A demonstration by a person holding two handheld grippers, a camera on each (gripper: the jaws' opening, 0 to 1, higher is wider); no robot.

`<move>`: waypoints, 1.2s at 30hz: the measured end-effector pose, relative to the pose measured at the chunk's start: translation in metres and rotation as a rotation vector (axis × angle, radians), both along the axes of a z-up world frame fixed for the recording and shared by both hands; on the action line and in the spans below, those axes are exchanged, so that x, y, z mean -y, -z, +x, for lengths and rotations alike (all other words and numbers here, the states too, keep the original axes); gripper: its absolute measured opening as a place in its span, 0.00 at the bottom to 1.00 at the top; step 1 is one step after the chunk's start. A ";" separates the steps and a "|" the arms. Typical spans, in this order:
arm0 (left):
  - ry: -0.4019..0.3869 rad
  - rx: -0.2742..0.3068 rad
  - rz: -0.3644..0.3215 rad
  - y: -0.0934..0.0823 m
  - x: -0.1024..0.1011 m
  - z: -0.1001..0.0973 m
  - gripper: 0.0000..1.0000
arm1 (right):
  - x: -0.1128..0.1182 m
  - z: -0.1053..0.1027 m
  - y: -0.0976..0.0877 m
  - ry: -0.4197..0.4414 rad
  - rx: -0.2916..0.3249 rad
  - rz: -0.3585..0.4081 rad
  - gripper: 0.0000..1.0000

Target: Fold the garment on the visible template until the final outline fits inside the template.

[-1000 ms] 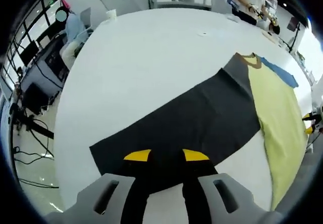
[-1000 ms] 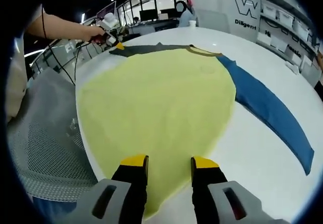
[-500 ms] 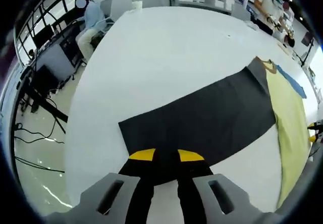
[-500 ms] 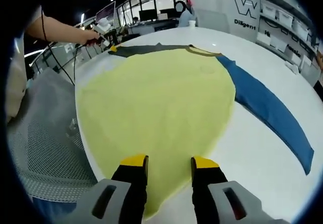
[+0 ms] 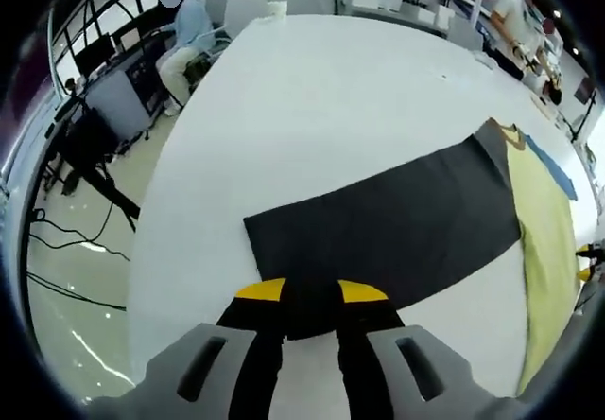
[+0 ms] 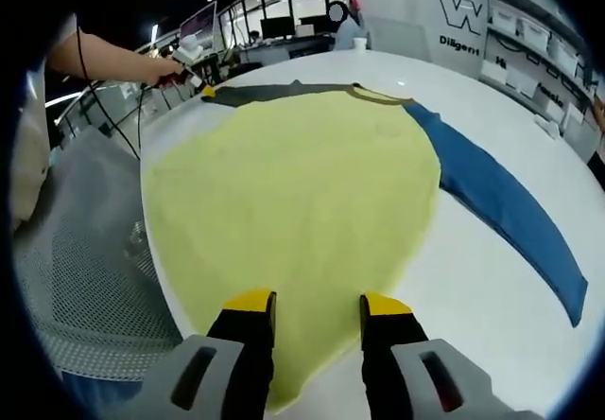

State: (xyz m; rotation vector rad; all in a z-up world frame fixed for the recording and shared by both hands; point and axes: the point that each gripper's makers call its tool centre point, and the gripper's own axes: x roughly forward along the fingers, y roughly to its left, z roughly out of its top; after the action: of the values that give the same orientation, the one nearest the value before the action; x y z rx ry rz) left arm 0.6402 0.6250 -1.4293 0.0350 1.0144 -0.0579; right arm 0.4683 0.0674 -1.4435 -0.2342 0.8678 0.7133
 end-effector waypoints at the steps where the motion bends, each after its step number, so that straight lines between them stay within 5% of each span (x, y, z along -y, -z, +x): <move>1: -0.009 0.006 -0.002 -0.001 -0.003 -0.003 0.36 | 0.000 0.000 0.000 0.001 0.000 0.000 0.31; 10: -0.054 0.020 -0.041 0.001 -0.009 -0.015 0.37 | -0.008 0.007 -0.013 0.017 0.036 0.062 0.32; 19: -0.069 0.029 -0.053 0.002 -0.003 -0.017 0.34 | -0.036 0.032 -0.059 0.079 0.135 0.336 0.42; 27: -0.075 0.034 -0.054 0.003 0.000 -0.017 0.25 | -0.056 0.040 -0.078 0.059 0.167 0.373 0.43; 36: -0.138 0.054 -0.137 -0.003 0.002 -0.017 0.16 | -0.057 0.040 -0.082 0.057 0.179 0.371 0.42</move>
State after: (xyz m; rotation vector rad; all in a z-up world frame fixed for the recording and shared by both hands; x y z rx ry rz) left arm 0.6227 0.6233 -1.4267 -0.1578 0.9549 0.0000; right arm 0.5086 0.1248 -1.3613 0.0579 0.5568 0.7734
